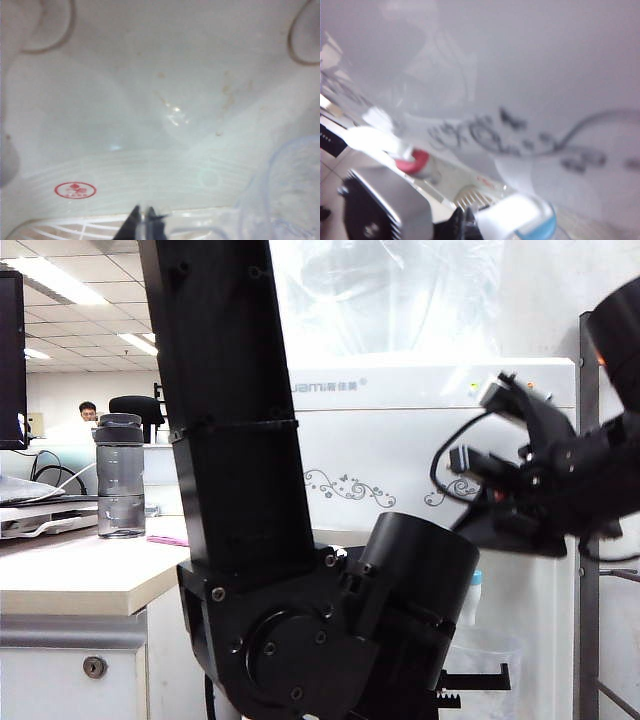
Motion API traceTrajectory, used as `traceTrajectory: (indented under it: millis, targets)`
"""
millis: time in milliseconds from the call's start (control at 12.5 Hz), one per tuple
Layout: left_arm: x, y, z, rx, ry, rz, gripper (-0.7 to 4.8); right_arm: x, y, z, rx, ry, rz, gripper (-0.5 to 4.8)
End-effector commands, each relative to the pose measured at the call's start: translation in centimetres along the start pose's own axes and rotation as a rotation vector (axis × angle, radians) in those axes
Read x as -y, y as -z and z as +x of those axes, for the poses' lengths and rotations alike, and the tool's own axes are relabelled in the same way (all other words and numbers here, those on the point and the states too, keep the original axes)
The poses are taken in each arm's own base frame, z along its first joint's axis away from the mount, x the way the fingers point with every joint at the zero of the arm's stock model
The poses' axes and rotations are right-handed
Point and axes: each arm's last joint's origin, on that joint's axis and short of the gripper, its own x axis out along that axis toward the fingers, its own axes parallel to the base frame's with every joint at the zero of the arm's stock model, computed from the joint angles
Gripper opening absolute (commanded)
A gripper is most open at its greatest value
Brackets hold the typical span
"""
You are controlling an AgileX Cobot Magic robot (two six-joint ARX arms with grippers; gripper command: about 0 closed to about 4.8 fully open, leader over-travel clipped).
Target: Pick up the plastic mug from the left desk, go to the cold water outlet of the water dispenser, press the vertical switch to get some water, then put the mug back on the desk.
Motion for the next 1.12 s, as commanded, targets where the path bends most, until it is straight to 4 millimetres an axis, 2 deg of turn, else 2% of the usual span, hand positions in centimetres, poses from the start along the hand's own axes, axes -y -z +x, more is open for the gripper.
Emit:
traceTrajectory:
  millis: [80,717,1116]
  targets:
    - [0.3,-0.4,-0.1,0.021,0.010,-0.026,0.03,-0.3,-0.7,-0.5,0.019,-0.008,-0.015,-0.01]
    - [0.3,-0.4,-0.1,0.021,0.010,-0.026,0.03,-1.4,-2.8,-2.5,0.087,-0.027,-0.054,-0.01]
    - [0.3,-0.4,-0.1,0.021,0.010,-0.026,0.03,-2.2,-3.7,-4.8,0.074,-0.021,-0.101,-0.01]
